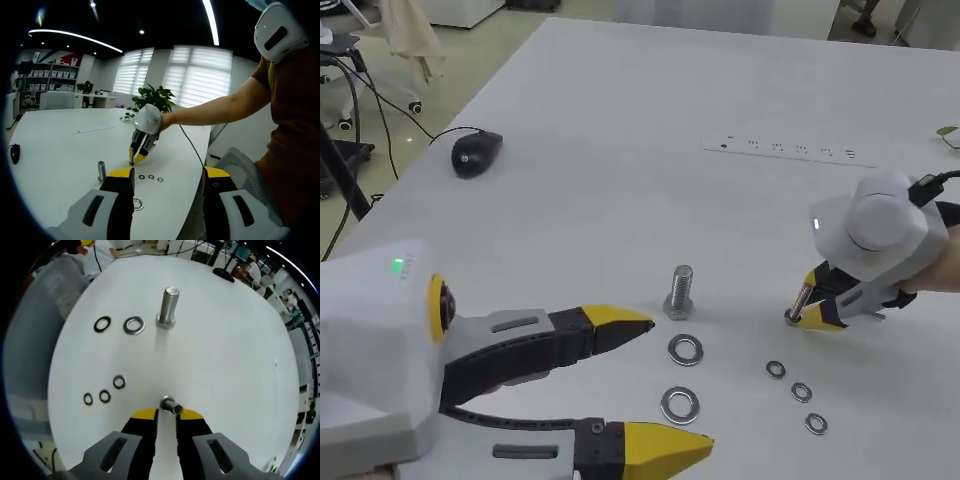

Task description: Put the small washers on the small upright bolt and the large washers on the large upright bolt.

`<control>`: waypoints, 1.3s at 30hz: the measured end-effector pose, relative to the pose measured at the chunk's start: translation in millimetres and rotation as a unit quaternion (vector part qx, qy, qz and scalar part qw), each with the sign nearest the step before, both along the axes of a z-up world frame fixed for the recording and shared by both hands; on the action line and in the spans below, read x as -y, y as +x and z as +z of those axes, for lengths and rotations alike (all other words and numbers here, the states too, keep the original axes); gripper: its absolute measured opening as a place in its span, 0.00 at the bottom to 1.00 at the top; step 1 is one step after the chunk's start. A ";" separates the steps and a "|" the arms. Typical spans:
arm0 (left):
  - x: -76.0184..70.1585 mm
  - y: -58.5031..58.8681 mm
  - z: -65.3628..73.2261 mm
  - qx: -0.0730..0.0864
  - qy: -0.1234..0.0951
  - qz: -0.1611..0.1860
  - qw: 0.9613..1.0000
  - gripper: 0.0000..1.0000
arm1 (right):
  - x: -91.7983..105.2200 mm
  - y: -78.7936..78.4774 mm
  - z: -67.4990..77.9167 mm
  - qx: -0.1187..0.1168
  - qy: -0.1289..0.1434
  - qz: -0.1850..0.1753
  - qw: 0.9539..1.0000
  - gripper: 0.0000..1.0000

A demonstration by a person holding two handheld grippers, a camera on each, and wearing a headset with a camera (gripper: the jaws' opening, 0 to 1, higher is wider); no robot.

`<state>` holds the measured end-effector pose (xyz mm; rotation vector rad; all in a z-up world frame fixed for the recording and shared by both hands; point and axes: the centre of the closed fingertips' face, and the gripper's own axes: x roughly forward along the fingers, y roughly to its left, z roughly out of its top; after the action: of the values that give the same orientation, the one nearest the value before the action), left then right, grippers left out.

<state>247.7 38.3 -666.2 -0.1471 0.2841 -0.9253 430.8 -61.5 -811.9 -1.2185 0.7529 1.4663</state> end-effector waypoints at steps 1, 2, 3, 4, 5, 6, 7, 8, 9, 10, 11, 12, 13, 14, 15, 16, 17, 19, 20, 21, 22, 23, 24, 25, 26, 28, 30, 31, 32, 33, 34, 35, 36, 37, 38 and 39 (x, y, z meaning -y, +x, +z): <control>0.9 -0.2 1.2 0.001 0.000 0.000 1.000 0.54 | 1.1 -0.2 1.5 0.002 0.001 -0.001 1.000 0.14; 1.4 -0.5 1.9 0.002 0.000 0.000 1.000 0.54 | 1.8 -0.5 2.5 0.003 0.001 -0.002 1.000 0.14; 1.8 -0.8 2.5 0.003 0.001 0.000 1.000 0.54 | 2.7 -0.9 3.7 0.004 0.001 -0.003 1.000 0.14; 2.7 -1.3 3.5 0.003 0.001 0.000 1.000 0.54 | 3.5 -1.4 5.0 0.004 0.002 -0.004 1.000 0.14; 3.3 -1.8 4.7 0.005 0.002 -0.001 1.000 0.54 | 4.8 -2.3 6.8 0.005 0.003 -0.006 1.000 0.14; 4.2 -2.2 5.8 0.006 0.002 -0.001 1.000 0.54 | 5.9 -3.1 7.9 0.006 0.003 -0.006 1.000 0.14; 5.0 -2.9 7.0 0.007 0.002 -0.002 1.000 0.54 | 7.7 -3.8 9.5 0.006 0.001 -0.008 1.000 0.14; 5.6 -3.3 7.9 0.008 0.003 -0.002 1.000 0.54 | 9.5 -4.4 10.4 0.008 -0.001 -0.009 1.000 0.14; 6.4 -4.0 9.1 0.009 0.003 -0.002 1.000 0.54 | 11.4 -4.9 11.3 0.011 -0.004 -0.008 1.000 0.14; 6.9 -4.5 9.7 0.010 0.003 -0.003 1.000 0.54 | 13.4 -6.1 13.0 0.012 -0.004 -0.009 1.000 0.14; 7.7 -5.4 10.8 0.012 0.004 -0.003 1.000 0.54 | 14.4 -7.3 14.5 0.012 -0.004 -0.010 1.000 0.14; 8.3 -6.1 11.4 0.012 0.005 -0.004 1.000 0.54 | 15.9 -9.9 16.7 0.011 -0.003 -0.010 1.000 0.15; 8.9 -6.9 12.2 0.013 0.005 -0.004 1.000 0.54 | 16.9 -11.3 17.7 0.012 -0.004 -0.010 1.000 0.15; 9.5 -8.0 13.4 0.015 0.005 -0.005 1.000 0.54 | 18.9 -13.2 19.2 0.016 -0.006 -0.010 1.000 0.15; 10.4 -9.4 14.9 0.017 0.005 -0.006 1.000 0.54 | 20.2 -14.6 20.1 0.017 -0.008 -0.010 1.000 0.15; 10.8 -10.3 15.7 0.018 0.005 -0.007 1.000 0.54 | 22.2 -17.1 21.2 0.019 -0.010 -0.010 1.000 0.15; 11.3 -11.2 16.3 0.019 0.006 -0.007 1.000 0.54 | 23.4 -19.1 21.8 0.019 -0.011 -0.010 1.000 0.15; 11.9 -13.5 17.6 0.021 0.009 -0.009 1.000 0.54 | 25.8 -25.5 22.8 0.018 -0.010 -0.011 1.000 0.15; 11.7 -14.8 19.3 0.023 0.009 -0.009 1.000 0.54 | 26.9 -28.7 22.7 0.017 -0.011 -0.011 1.000 0.15; 11.8 -15.7 20.7 0.025 0.007 -0.009 1.000 0.54 | 28.2 -31.4 22.0 0.015 -0.013 -0.011 1.000 0.15; 11.9 -16.9 22.2 0.027 0.008 -0.010 1.000 0.54 | 29.6 -35.0 21.5 0.014 -0.014 -0.011 1.000 0.15; 12.1 -17.6 23.0 0.029 0.008 -0.011 0.999 0.54 | 31.4 -39.8 20.3 0.012 -0.015 -0.010 1.000 0.15; 12.2 -18.3 23.6 0.030 0.009 -0.012 0.999 0.54 | 32.4 -43.4 19.8 0.009 -0.016 -0.011 1.000 0.15; 12.5 -19.3 24.4 0.032 0.010 -0.013 0.999 0.54 | 33.9 -48.7 18.9 0.006 -0.016 -0.012 1.000 0.15; 12.6 -19.9 24.8 0.033 0.010 -0.014 0.999 0.54 | 34.7 -52.5 18.2 0.004 -0.017 -0.013 1.000 0.15; 13.3 -21.7 25.8 0.036 0.011 -0.018 0.999 0.54 | 36.2 -62.8 16.3 -0.005 -0.016 -0.018 1.000 0.15; 14.4 -23.7 26.9 0.039 0.012 -0.021 0.999 0.54 | 36.5 -74.0 13.5 -0.013 -0.015 -0.021 1.000 0.15; 15.5 -25.1 27.6 0.041 0.013 -0.024 0.999 0.54 | 36.4 -81.2 11.7 -0.021 -0.014 -0.022 0.999 0.15; 16.3 -26.0 28.0 0.042 0.013 -0.026 0.999 0.54 | 36.7 -85.5 10.3 -0.027 -0.015 -0.026 0.999 0.16; 17.0 -26.9 28.2 0.043 0.014 -0.028 0.999 0.54 | 36.4 -87.8 9.3 -0.026 -0.014 -0.027 0.999 0.16; 17.7 -28.2 28.7 0.044 0.014 -0.030 0.998 0.54 | 36.2 -91.8 7.8 -0.027 -0.013 -0.028 0.999 0.17; 18.2 -29.1 29.6 0.046 0.013 -0.032 0.998 0.54 | 35.8 -95.0 7.0 -0.032 -0.013 -0.031 0.999 0.17; 19.0 -30.3 30.9 0.047 0.011 -0.034 0.998 0.54 | 34.3 -99.0 6.2 -0.037 -0.010 -0.034 0.999 0.17; 19.2 -30.9 31.3 0.048 0.011 -0.035 0.998 0.54 | 33.4 -101.1 5.7 -0.039 -0.009 -0.035 0.999 0.17; 19.4 -31.7 31.7 0.049 0.011 -0.036 0.998 0.54 | 32.7 -103.5 4.6 -0.040 -0.009 -0.037 0.998 0.17; 19.4 -32.1 32.0 0.050 0.011 -0.036 0.998 0.54 | 32.3 -104.2 3.7 -0.041 -0.009 -0.038 0.998 0.17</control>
<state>215.6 18.9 -634.1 -0.0704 0.2084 -0.9983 326.5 -93.8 -808.3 -1.1365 0.8599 1.4569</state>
